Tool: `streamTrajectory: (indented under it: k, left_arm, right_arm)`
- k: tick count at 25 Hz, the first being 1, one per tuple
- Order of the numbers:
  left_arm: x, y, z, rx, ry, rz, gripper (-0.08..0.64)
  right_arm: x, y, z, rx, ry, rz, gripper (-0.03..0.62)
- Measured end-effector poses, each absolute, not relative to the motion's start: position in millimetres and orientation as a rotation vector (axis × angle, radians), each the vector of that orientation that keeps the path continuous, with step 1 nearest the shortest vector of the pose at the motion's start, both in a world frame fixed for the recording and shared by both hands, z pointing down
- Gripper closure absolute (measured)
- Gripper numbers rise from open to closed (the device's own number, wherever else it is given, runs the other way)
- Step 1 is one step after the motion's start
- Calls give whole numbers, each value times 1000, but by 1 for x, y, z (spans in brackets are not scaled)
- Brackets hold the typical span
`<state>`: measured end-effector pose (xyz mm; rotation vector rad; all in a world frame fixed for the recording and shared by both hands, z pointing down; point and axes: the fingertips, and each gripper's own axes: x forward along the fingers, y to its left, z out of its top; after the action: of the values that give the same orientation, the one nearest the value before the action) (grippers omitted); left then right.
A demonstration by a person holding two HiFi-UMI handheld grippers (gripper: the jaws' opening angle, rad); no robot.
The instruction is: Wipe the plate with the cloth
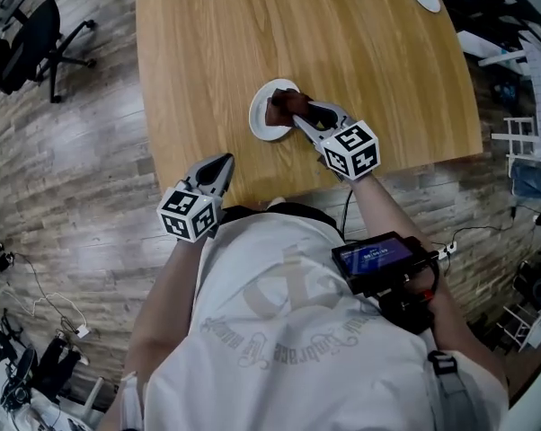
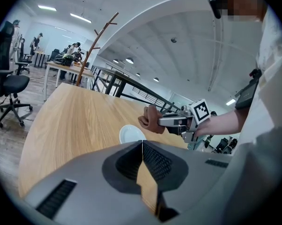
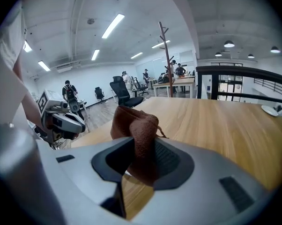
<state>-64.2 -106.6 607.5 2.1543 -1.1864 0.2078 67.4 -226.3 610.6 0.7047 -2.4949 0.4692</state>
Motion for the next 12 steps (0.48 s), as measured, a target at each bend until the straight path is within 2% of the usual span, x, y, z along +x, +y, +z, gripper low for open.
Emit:
streamTrajectory:
  k: [12]
  left_arm:
    - [-53, -100, 577, 2240, -1191, 226, 546]
  right_arm:
    - [87, -181, 562, 746, -2651, 454, 465]
